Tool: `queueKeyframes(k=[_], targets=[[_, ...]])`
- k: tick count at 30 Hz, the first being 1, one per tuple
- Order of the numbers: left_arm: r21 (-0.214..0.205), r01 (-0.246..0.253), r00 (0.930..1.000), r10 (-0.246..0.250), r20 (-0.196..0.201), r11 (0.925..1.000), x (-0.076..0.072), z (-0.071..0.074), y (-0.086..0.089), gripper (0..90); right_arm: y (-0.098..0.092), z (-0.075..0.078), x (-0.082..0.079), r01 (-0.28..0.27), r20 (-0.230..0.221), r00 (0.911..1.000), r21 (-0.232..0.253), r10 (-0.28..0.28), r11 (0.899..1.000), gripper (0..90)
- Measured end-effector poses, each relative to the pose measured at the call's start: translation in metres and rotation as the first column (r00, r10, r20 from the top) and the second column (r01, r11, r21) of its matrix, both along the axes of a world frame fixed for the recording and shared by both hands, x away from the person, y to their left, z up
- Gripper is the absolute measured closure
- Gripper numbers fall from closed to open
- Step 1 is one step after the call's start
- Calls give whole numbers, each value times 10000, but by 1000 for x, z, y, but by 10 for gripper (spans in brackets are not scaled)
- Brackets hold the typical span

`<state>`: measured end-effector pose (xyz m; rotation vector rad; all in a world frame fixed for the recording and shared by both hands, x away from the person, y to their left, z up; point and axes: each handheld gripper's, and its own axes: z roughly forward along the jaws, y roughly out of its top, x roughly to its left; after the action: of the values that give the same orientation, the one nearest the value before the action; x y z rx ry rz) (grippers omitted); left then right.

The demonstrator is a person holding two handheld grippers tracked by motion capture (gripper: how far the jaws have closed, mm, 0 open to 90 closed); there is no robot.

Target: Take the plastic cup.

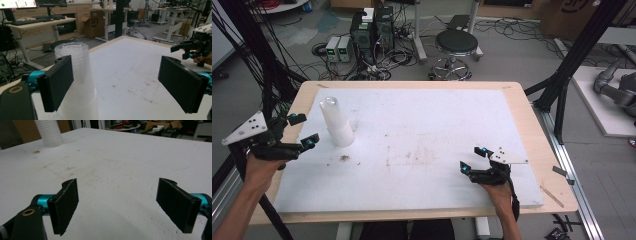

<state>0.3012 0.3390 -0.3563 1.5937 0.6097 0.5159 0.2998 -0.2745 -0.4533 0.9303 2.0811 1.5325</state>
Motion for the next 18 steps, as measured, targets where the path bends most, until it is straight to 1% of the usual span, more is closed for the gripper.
queueKeyframes(k=[3, 4, 5, 7, 9, 12, 13, 14, 15, 16, 18], targets=[[167, 95, 9999, -94, -54, 9998, 8, 8, 4, 130, 0, 0, 0, 16, 21, 10000, -33, -16, 10000, 178], [167, 95, 9999, -94, -54, 9998, 8, 8, 4, 130, 0, 0, 0, 16, 21, 10000, -33, -16, 10000, 178], [245, 111, 9999, -109, -87, 9996, 13, 11, 7, 130, 1, 0, 0, 29, 8, 10000, -39, -29, 10000, 178], [260, 123, 9999, -121, -77, 9996, 15, 13, 9, 130, 1, 0, 0, 37, -11, 10000, -44, -37, 10000, 178], [410, 167, 9996, -158, -241, 9990, 25, 15, 14, 130, 1, 0, 0, 18, 73, 10000, -107, -17, 9999, 178], [582, 308, 9986, -282, -449, 9978, 34, 17, 15, 130, 1, 0, 0, 27, 21, 10000, -85, -26, 10000, 178], [582, 308, 9986, -282, -449, 9978, 34, 17, 15, 130, 1, 0, 0, 53, -7, 10000, -63, -53, 10000, 178], [651, 431, 9978, -397, -526, 9969, 41, 19, 15, 130, 1, 0, 0, 52, 20, 10000, -61, -52, 10000, 178], [671, 459, 9976, -423, -545, 9967, 44, 21, 15, 130, 1, 0, 0, 63, -32, 10000, -56, -63, 10000, 178], [704, 476, 9974, -435, -582, 9964, 47, 23, 15, 130, 1, 0, 0, 52, 8, 10000, -87, -52, 9999, 178], [747, 652, 9958, -601, -688, 9951, 54, 26, 14, 130, 1, 0, 0, 43, 17, 10000, -107, -43, 9999, 178]])
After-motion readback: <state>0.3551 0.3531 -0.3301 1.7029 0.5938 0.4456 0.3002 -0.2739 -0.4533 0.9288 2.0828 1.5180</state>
